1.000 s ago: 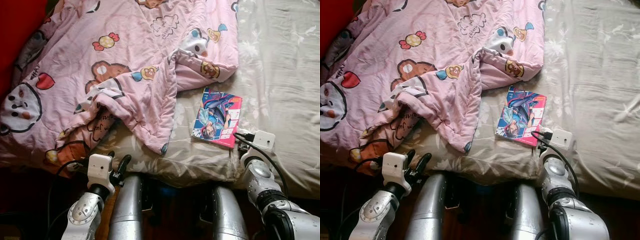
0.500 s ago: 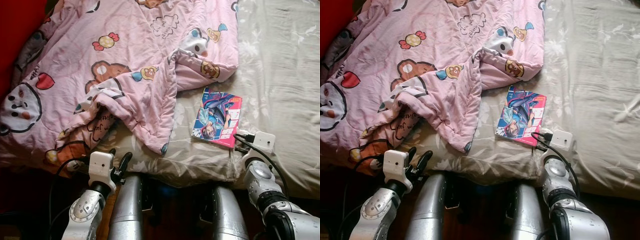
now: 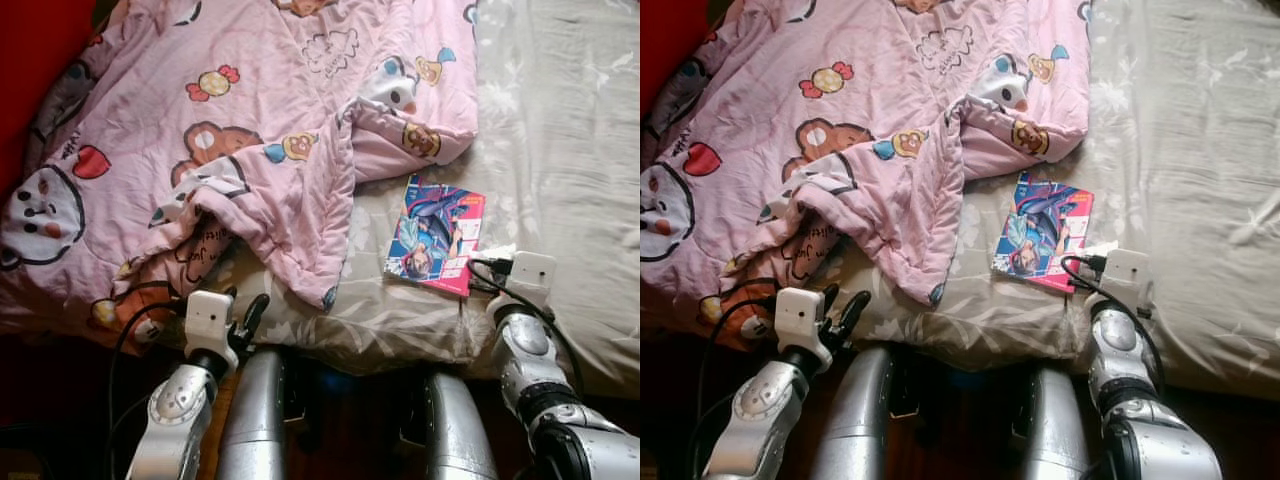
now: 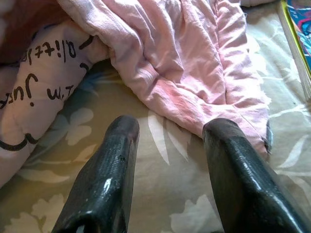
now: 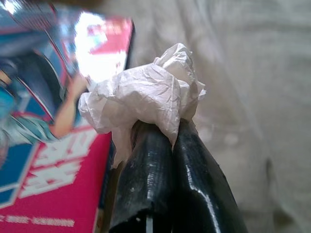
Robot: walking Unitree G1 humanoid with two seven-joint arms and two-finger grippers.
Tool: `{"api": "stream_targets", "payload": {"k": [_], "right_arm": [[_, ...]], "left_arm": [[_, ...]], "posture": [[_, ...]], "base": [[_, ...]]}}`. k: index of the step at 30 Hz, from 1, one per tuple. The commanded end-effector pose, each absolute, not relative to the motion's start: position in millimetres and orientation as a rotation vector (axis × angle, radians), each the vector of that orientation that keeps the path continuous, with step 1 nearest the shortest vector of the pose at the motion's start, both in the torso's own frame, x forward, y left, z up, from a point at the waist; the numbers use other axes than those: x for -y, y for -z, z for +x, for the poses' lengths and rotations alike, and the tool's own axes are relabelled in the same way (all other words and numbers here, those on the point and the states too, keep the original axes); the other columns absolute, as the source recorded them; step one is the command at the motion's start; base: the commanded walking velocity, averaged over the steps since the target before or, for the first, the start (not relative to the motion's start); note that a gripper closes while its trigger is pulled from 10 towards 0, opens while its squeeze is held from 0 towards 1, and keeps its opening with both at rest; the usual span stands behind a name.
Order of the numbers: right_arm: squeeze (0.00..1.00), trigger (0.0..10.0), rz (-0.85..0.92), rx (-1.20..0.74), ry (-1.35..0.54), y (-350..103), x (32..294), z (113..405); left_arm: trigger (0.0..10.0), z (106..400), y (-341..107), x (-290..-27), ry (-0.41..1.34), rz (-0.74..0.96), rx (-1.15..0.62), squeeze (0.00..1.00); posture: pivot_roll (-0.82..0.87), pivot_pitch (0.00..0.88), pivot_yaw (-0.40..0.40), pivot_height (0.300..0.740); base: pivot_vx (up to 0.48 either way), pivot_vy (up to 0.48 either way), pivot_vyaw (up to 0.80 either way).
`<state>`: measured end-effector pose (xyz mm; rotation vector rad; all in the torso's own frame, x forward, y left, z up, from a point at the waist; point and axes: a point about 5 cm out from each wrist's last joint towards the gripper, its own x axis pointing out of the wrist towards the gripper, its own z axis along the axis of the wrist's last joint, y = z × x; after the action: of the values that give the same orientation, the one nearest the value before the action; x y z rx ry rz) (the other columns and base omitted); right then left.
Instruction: Clean up the room
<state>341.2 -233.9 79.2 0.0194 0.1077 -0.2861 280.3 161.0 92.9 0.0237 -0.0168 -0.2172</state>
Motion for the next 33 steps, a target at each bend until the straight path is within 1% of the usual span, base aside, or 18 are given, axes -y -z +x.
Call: {"api": "stream_targets", "payload": {"k": [1,5,6,7,8,11,19,24,33], "right_arm": [[0.00,0.0,0.029,-0.109,0.282,-67.2,231.7,331.0],[0.00,0.0,0.061,-0.065,0.290,-63.3,227.4,324.1],[0.00,3.6,0.060,-0.065,0.285,-60.5,225.2,321.4],[0.00,3.6,0.057,-0.066,0.280,-58.7,223.7,319.9],[0.00,10.0,0.050,-0.068,0.273,-56.7,221.9,318.3],[0.00,10.0,0.062,-0.066,0.255,-45.7,214.5,306.1],[0.00,10.0,0.071,-0.064,0.231,-35.9,213.5,291.6],[0.00,10.0,0.055,-0.078,0.253,-37.1,224.4,291.0],[0.00,10.0,0.056,-0.125,0.257,-29.5,223.5,288.2]], "left_arm": [[10.0,273.6,-76.5,-166.9,0.194,0.033,-0.041,0.00],[10.0,279.0,-73.6,-168.1,0.185,0.034,-0.045,0.00],[10.0,279.5,-73.1,-168.7,0.183,0.035,-0.045,0.00],[10.0,279.7,-72.7,-169.0,0.182,0.036,-0.045,0.00],[10.0,280.6,-72.2,-169.4,0.180,0.036,-0.045,0.00],[10.0,281.6,-68.6,-173.4,0.158,0.037,-0.049,0.00],[10.0,281.1,-61.7,-180.9,0.122,0.042,-0.055,0.00],[10.0,280.0,-56.5,-193.3,0.081,0.054,-0.062,0.00],[10.0,277.8,-50.7,-200.3,0.060,0.060,-0.080,0.00]], "posture": [[0.18,0.361,0.041,0.614],[0.16,0.335,0.031,0.614],[0.16,0.333,0.030,0.614],[0.16,0.333,0.030,0.614],[0.15,0.330,0.028,0.614],[0.15,0.319,0.020,0.614],[0.14,0.306,0.004,0.619],[0.14,0.299,-0.008,0.659],[0.14,0.286,-0.006,0.719]], "base": [[0.000,0.000,0.00],[0.000,0.000,0.00],[0.000,0.000,0.00],[0.000,0.000,0.00],[0.000,0.000,0.00],[0.000,0.000,0.00],[0.000,0.000,0.00],[0.000,0.000,0.00],[0.000,0.000,0.00]]}}
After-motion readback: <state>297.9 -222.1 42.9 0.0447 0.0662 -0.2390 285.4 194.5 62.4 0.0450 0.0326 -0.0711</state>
